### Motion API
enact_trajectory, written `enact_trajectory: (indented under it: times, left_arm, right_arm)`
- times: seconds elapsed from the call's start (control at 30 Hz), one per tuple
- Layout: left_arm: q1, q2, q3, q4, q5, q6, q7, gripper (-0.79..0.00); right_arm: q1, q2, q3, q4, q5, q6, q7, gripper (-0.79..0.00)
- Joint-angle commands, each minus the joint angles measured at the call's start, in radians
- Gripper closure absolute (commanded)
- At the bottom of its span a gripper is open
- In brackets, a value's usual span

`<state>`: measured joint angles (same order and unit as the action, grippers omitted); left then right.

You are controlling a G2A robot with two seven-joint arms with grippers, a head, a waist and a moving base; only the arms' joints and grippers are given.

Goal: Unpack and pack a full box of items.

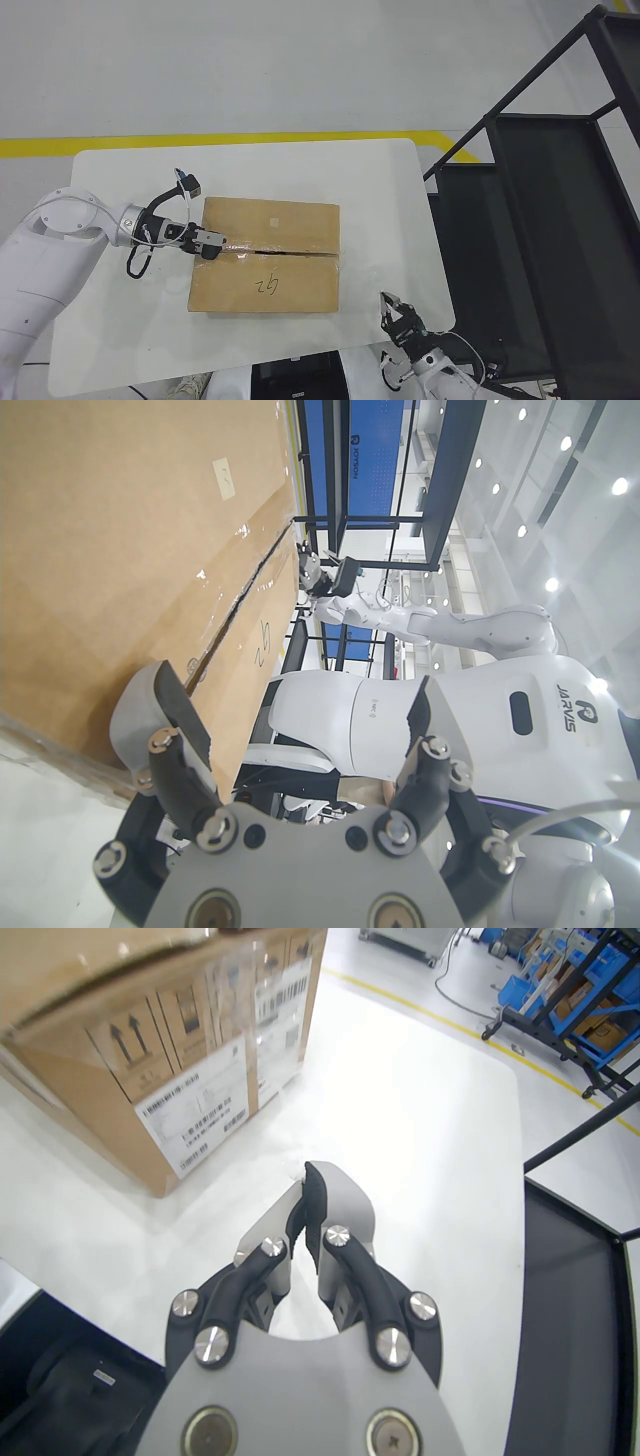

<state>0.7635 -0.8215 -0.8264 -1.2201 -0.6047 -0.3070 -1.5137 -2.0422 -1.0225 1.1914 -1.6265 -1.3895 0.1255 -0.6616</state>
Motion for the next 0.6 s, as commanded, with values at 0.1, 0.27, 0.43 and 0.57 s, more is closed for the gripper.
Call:
enact_trajectory:
  times: [0.1, 0.27, 0.43, 0.57]
  left_arm:
    - [0.0, 0.0, 0.0, 0.0, 0.0, 0.0, 0.0, -0.785]
    - [0.0, 0.0, 0.0, 0.0, 0.0, 0.0, 0.0, -0.785]
    - [0.0, 0.0, 0.0, 0.0, 0.0, 0.0, 0.0, -0.785]
    - [0.0, 0.0, 0.0, 0.0, 0.0, 0.0, 0.0, -0.785]
  right_arm:
    - [-0.107, 0.015, 0.097, -0.079, 0.013, -0.034, -0.179, 0.0]
    - [-0.163, 0.024, 0.148, -0.186, -0.028, -0.056, -0.175, 0.0]
    - [-0.181, 0.033, 0.176, -0.289, -0.082, -0.145, -0.113, 0.0]
    - [-0.202, 0.039, 0.215, -0.394, -0.123, -0.17, -0.058, 0.0]
